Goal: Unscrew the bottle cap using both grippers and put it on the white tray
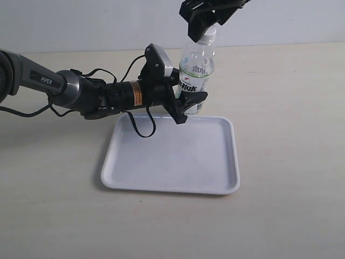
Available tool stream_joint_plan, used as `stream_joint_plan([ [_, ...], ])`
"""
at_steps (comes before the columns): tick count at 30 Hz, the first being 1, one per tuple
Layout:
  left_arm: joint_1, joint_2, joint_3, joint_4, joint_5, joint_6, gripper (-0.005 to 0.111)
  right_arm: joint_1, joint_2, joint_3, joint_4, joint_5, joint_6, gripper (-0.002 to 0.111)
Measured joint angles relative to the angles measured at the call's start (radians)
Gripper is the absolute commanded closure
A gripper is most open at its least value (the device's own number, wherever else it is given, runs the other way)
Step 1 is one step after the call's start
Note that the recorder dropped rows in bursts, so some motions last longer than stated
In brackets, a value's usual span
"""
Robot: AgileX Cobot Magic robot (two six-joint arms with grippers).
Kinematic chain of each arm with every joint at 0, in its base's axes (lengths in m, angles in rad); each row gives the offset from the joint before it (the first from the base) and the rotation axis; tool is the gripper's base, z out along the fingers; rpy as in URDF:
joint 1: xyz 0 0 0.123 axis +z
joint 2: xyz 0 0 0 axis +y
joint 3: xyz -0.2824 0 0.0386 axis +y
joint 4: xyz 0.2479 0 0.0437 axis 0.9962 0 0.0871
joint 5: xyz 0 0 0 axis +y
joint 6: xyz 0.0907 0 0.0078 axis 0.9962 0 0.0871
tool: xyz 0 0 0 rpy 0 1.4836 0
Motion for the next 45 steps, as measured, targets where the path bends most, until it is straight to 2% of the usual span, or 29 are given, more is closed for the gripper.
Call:
stream_joint_plan([
  [5,0.000,0.000,0.000,0.000,0.000,0.000,0.107,0.000,0.006,0.000,0.000,-0.004,0.000,0.049],
  [9,0.000,0.000,0.000,0.000,0.000,0.000,0.107,0.000,0.015,0.000,0.000,-0.004,0.000,0.058],
  [11,0.000,0.000,0.000,0.000,0.000,0.000,0.107,0.000,0.015,0.000,0.000,-0.004,0.000,0.068],
  [16,0.000,0.000,0.000,0.000,0.000,0.000,0.107,0.000,0.015,0.000,0.000,-0.006,0.000,0.101],
  [18,0.000,0.000,0.000,0.000,0.000,0.000,0.107,0.000,0.015,0.000,0.000,-0.006,0.000,0.108],
  [23,0.000,0.000,0.000,-0.002,0.000,-0.002,0.107,0.000,0.015,0.000,0.000,-0.016,-0.020,0.108],
  [26,0.000,0.000,0.000,-0.008,0.000,-0.004,0.107,0.000,0.015,0.000,0.001,-0.027,-0.101,0.108],
  [45,0.000,0.000,0.000,-0.020,0.008,-0.004,0.107,0.000,0.015,0.000,0.012,-0.051,-0.971,0.108],
])
